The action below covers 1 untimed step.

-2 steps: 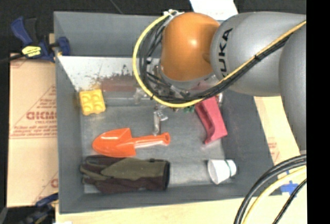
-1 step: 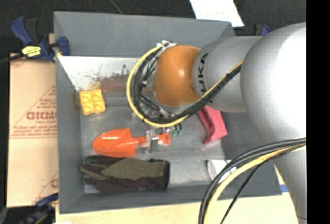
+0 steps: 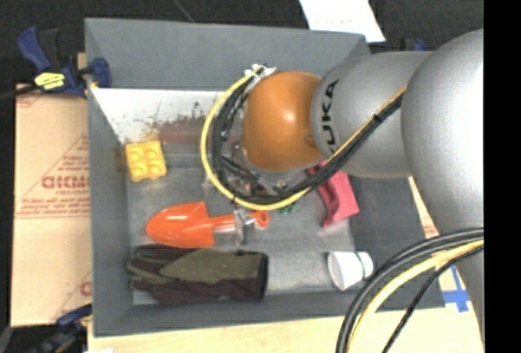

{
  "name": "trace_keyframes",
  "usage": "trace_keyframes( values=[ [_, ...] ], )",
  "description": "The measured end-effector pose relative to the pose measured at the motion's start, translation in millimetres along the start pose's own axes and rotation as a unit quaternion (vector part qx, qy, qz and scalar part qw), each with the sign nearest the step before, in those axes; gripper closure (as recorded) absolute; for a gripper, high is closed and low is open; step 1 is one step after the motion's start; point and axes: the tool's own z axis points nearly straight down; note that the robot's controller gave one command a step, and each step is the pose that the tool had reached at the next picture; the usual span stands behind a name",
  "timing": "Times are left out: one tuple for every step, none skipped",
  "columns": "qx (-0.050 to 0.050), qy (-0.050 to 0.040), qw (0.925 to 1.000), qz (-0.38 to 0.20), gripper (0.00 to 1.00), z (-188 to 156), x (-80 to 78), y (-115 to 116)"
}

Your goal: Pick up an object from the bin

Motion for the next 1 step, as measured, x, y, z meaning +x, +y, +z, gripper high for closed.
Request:
trace_keyframes(
  values=[
    [0.0,0.0033,0.9846,0.175,0.0,5.6,0.4,-14.6]
  ],
)
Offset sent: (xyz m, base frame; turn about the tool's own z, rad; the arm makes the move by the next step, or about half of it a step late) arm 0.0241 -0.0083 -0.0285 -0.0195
